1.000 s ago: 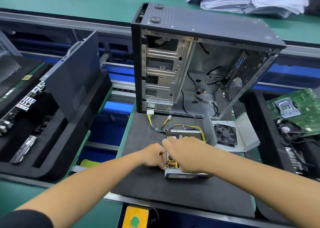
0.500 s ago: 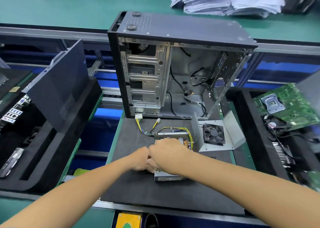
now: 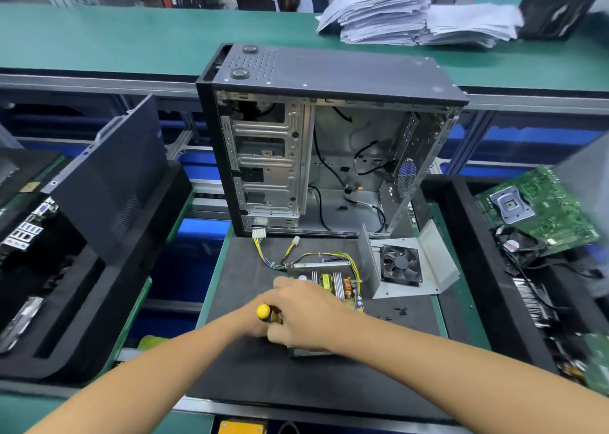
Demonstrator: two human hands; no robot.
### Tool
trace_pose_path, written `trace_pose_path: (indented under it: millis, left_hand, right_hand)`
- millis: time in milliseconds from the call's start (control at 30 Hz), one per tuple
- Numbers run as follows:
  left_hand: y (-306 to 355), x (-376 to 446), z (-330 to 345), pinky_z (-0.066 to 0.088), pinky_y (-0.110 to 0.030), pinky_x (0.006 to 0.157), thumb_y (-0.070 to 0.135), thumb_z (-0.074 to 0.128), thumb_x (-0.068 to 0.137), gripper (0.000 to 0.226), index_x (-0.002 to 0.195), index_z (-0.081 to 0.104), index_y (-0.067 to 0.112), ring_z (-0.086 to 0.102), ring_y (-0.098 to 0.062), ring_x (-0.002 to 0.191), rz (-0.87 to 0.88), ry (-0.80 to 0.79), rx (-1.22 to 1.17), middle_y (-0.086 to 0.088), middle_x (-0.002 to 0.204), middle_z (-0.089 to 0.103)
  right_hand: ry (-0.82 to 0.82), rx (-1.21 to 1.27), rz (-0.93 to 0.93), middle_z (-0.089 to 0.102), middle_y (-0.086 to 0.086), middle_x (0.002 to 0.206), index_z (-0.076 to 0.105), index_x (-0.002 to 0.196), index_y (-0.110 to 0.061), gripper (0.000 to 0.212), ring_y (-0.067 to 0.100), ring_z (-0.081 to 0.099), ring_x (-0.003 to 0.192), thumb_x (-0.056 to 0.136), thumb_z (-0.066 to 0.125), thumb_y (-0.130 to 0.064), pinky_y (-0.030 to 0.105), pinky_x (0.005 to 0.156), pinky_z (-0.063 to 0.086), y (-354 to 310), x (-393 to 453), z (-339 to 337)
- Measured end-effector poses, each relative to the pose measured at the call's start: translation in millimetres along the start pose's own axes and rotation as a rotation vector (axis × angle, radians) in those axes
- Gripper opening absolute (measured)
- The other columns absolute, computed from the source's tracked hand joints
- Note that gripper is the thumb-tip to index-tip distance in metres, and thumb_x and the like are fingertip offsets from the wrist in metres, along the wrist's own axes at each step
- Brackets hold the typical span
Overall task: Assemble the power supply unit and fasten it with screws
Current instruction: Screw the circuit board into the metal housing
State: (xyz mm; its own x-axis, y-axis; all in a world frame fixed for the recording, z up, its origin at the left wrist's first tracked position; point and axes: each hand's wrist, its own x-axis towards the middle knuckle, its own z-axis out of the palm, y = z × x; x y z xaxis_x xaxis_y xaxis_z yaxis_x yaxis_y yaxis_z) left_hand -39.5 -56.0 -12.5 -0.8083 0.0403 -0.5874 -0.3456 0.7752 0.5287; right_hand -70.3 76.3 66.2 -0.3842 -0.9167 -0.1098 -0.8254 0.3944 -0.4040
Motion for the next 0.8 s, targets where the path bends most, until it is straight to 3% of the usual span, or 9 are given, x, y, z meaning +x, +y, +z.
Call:
trace_pose_path:
  millis: [100,200,333,400,467,600,700,800]
  left_hand:
    - [2,-5,-2,0.031,-0.002,0.056,-0.007,0.045,0.096,0.046,0.067,0.028,0.024,0.038,-0.009,0.083,-0.037,0.017,-0.03,0.005,0.072,0.028]
    - [2,-11,0,0.036,0.0,0.052,-0.001,0.056,0.094,0.045,0.074,0.031,0.03,0.038,0.005,0.065,-0.045,0.028,-0.154,0.014,0.077,0.036]
    - [-5,-4,-1,0.041,-0.012,0.06,-0.006,0.071,0.078,0.013,0.083,0.061,0.001,0.049,-0.005,0.066,0.001,0.015,-0.146,0.003,0.073,0.056]
    - [-4,-2,-11,0.04,-0.02,0.058,-0.002,0.072,0.076,0.012,0.074,0.061,-0.006,0.047,-0.006,0.059,0.029,0.047,-0.111,0.005,0.059,0.055]
    - [1,-1,-28,0.043,-0.025,0.063,0.001,0.072,0.075,0.01,0.072,0.063,-0.002,0.049,-0.007,0.061,0.068,0.149,-0.106,0.004,0.063,0.059]
    - [24,-12,-67,0.044,-0.017,0.057,0.005,0.071,0.079,0.017,0.063,0.065,0.01,0.052,0.005,0.049,0.098,0.409,-0.217,0.015,0.049,0.058]
    - [56,-14,-83,0.045,-0.021,0.056,0.008,0.066,0.083,0.025,0.06,0.059,0.015,0.055,-0.007,0.052,0.165,0.484,-0.264,0.009,0.052,0.062]
    - [92,-6,-82,0.042,-0.024,0.056,0.015,0.065,0.084,0.019,0.066,0.063,0.011,0.052,-0.012,0.054,0.221,0.497,-0.135,0.003,0.06,0.062]
  right_hand:
    - [0.088,0.063,-0.023,0.045,0.001,0.08,0.051,0.076,-0.012,0.02,0.022,0.042,0.067,0.079,0.062,-0.029,0.034,0.061,0.041,-2,1,-2]
    - [0.188,0.121,-0.044,0.041,-0.001,0.063,0.038,0.064,-0.016,0.03,0.024,0.039,0.061,0.073,0.065,-0.026,0.03,0.051,0.028,-5,1,-13]
    - [0.307,0.164,0.006,0.035,-0.002,0.049,0.026,0.057,-0.023,0.039,0.024,0.034,0.055,0.064,0.064,-0.02,0.029,0.045,0.022,1,1,-35]
    - [0.314,0.152,0.01,0.034,-0.004,0.049,0.026,0.057,-0.024,0.04,0.021,0.033,0.054,0.065,0.065,-0.019,0.029,0.045,0.022,8,0,-46]
    - [0.308,0.128,0.021,0.036,-0.003,0.051,0.029,0.059,-0.022,0.037,0.018,0.033,0.052,0.066,0.065,-0.021,0.029,0.046,0.024,14,-2,-58]
    - [0.307,0.106,0.078,0.036,-0.003,0.054,0.029,0.064,-0.022,0.034,0.021,0.033,0.053,0.069,0.063,-0.023,0.03,0.047,0.024,31,-12,-72]
    - [0.29,0.174,0.157,0.037,-0.001,0.058,0.027,0.067,-0.025,0.033,0.021,0.029,0.055,0.071,0.059,-0.019,0.032,0.05,0.024,49,-22,-80]
    - [0.218,0.168,0.262,0.043,0.004,0.065,0.031,0.08,-0.021,0.027,0.022,0.034,0.058,0.075,0.054,-0.009,0.034,0.052,0.025,74,-35,-86]
